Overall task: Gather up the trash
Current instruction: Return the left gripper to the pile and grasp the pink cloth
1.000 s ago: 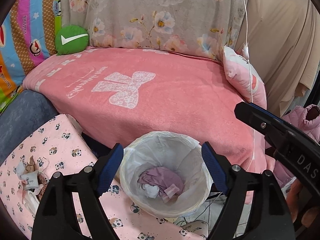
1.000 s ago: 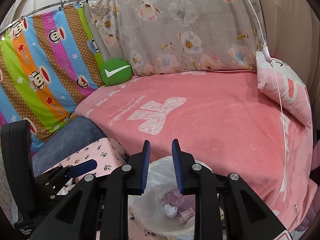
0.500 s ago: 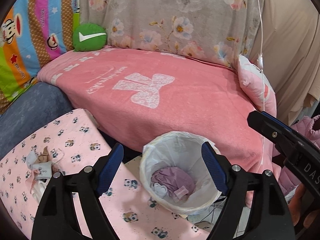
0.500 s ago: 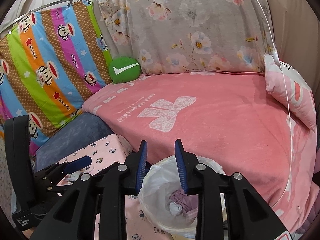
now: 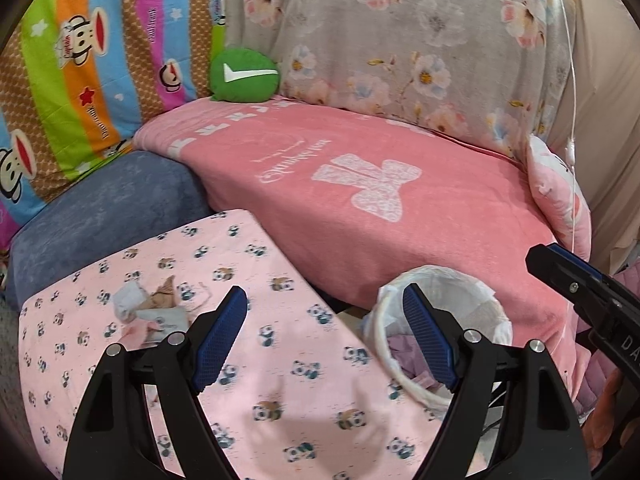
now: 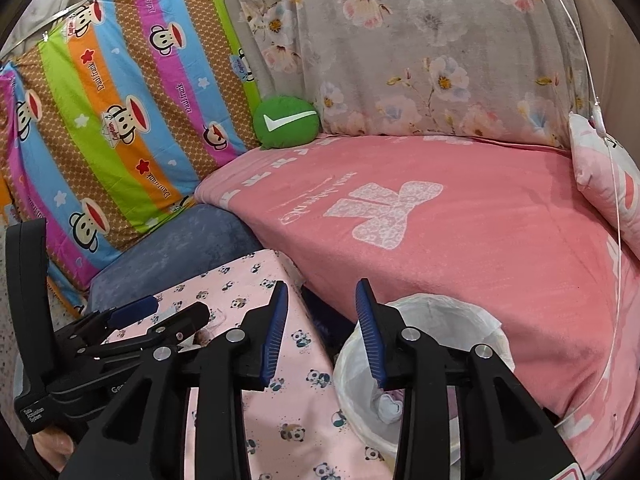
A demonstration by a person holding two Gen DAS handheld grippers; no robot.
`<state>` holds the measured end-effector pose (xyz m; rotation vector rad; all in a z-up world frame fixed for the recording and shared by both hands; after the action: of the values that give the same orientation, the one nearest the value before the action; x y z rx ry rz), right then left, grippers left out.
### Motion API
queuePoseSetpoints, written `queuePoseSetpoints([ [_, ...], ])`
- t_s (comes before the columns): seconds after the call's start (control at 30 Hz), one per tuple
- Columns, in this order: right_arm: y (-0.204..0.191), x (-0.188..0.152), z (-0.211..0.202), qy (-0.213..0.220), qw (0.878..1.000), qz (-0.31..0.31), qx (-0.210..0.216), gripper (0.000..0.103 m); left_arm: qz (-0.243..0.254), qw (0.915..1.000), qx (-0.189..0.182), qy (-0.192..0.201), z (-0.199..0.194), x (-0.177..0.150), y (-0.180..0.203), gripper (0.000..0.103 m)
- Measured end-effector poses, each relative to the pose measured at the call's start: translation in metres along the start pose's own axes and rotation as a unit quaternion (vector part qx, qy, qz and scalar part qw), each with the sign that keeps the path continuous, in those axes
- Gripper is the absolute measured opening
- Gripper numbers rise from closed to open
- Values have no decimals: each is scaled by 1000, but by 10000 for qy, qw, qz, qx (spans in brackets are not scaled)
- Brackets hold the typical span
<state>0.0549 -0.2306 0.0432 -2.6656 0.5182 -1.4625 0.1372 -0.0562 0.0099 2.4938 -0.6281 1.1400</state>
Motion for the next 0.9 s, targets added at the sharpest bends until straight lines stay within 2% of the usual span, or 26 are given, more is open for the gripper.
queuePoseSetpoints([
  [0.27, -48, -19, 22, -276, 9991, -198, 268, 39, -347, 9986, 376, -116, -1, -19, -67, 76],
  [0.53, -101, -43, 58, -664, 9958, -362, 524, 39, -657, 9947, 682, -391, 11, -43, -128, 76],
  [0.8, -144, -68, 102, -1070, 9908, -516, 645, 39, -894, 9899, 764, -788, 38, -67, -169, 72],
  [0.9, -155, -76, 119, -1198, 9892, -528, 660, 39, -990, 9885, 683, -921, 48, -74, -179, 67],
])
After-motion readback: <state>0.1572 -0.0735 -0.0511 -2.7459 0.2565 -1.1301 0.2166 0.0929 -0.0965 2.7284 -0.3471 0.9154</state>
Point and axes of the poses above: each gripper's, at about its wrist camera, not at the fingertips, and z roughly the way its jaws point, y to its right, x to its top, the point moved 5 cm from there along z, roughly the way its jaws point, and after that the axes turned 1 degree about -x, right-handed, at the moved point
